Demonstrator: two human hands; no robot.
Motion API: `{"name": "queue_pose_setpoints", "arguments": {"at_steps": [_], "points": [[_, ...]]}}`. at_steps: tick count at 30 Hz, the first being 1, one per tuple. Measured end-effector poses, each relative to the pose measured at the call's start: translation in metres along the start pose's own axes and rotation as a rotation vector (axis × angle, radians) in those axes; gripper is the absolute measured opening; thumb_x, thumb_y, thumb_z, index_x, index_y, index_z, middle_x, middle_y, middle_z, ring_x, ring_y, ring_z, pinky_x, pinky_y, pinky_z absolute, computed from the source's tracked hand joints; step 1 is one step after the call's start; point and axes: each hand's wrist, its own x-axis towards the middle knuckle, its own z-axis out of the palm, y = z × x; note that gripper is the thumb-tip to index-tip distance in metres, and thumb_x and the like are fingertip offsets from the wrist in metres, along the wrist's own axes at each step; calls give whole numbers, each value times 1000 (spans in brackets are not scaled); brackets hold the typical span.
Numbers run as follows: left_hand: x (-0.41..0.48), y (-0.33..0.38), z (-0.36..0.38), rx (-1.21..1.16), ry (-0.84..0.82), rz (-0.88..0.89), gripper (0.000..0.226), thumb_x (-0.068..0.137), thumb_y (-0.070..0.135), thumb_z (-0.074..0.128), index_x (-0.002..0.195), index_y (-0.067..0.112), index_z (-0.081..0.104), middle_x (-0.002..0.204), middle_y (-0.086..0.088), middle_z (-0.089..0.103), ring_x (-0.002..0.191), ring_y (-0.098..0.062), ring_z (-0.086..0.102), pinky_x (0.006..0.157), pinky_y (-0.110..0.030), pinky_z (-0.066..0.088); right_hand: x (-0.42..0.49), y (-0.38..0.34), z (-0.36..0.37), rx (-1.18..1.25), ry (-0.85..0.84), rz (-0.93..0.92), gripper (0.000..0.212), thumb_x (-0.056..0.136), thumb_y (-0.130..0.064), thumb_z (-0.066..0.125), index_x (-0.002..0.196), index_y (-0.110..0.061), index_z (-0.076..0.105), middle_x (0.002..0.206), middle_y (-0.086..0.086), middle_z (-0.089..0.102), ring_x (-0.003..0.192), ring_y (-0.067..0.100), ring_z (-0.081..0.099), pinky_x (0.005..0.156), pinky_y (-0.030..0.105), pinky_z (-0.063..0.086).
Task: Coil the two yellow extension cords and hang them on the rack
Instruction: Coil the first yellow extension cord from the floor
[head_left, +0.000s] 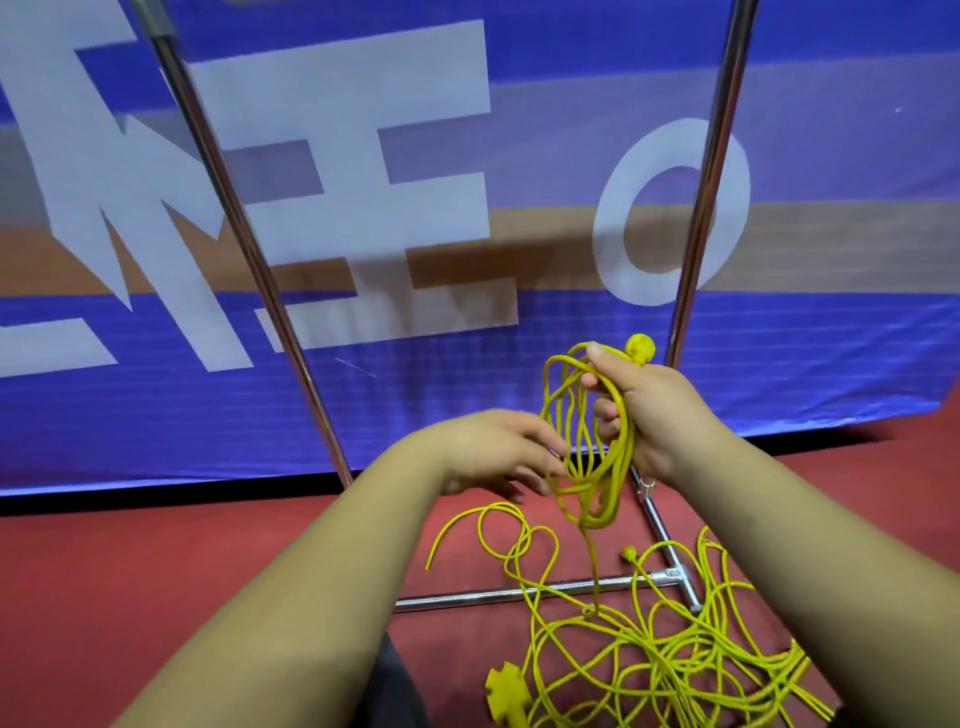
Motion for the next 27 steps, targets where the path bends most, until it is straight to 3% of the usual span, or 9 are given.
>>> {"name": "queue_pose_setpoints", "arguments": {"at_steps": [3, 8, 10, 12, 16, 18, 20, 24, 27], "points": [[6, -8, 17, 83, -143, 101, 29, 92, 15, 75, 119, 20, 70, 113, -8, 74, 101, -19, 70, 96, -43, 51, 2, -5, -5, 22, 10, -15, 18, 100, -30, 73, 95, -15, 66, 75, -2, 60, 51, 8, 41, 40, 18, 33], [11, -2, 37, 87, 81, 266, 31, 88, 19, 84, 112, 12, 66, 95, 0, 70, 80, -8, 66, 80, -34, 57, 5, -8, -13, 45, 73, -36, 10, 100, -18, 73, 94, -13, 67, 73, 0, 63, 49, 7, 53, 42, 19, 42], [14, -1, 45, 115, 206, 289, 42, 81, 22, 91, 105, 10, 58, 91, -3, 65, 65, -5, 58, 65, -23, 53, 6, -9, -16, 44, 111, -38, 11, 99, -21, 74, 97, -11, 71, 76, 0, 69, 52, 6, 60, 45, 20, 48], [19, -4, 53, 127, 289, 225, 51, 76, 24, 93, 100, 14, 49, 83, -2, 59, 60, -8, 54, 55, -24, 45, 7, -10, -20, 52, 116, -31, 13, 100, -22, 74, 97, -9, 73, 81, 1, 71, 53, 5, 61, 46, 19, 48], [33, -19, 66, 183, 220, 102, 43, 79, 11, 84, 96, 16, 44, 80, -10, 64, 64, -21, 54, 60, -34, 45, 9, -11, -27, 171, 76, -9, 8, 102, -16, 69, 96, -10, 70, 98, 5, 76, 49, 4, 48, 40, 15, 38], [39, -28, 69, 120, 118, 71, 27, 82, 6, 75, 96, 10, 53, 87, -17, 77, 68, -23, 64, 69, -39, 56, 9, -13, -29, 221, 71, -2, 4, 103, -17, 68, 102, -13, 66, 107, 5, 79, 47, 3, 45, 39, 14, 35], [43, -38, 72, 104, -34, 40, 8, 89, 2, 69, 97, 2, 67, 101, -23, 77, 76, -21, 68, 73, -32, 59, 7, -16, -31, 242, 74, 11, 6, 103, -21, 68, 107, -17, 65, 113, 4, 80, 45, 2, 43, 38, 14, 34], [50, -60, 84, 252, -121, 11, 30, 92, 10, 75, 120, 8, 65, 105, -1, 66, 89, -14, 62, 77, -28, 55, 3, -25, -35, 276, 62, 42, 5, 105, -20, 63, 108, -17, 66, 117, -1, 80, 42, 1, 42, 37, 12, 32], [55, -66, 95, 404, -43, 31, 62, 86, 36, 83, 138, 16, 56, 133, 2, 63, 106, -19, 65, 92, -32, 52, 0, -32, -37, 309, 43, 57, 8, 105, -14, 57, 103, -14, 65, 115, -2, 81, 40, 1, 42, 38, 11, 31]]}}
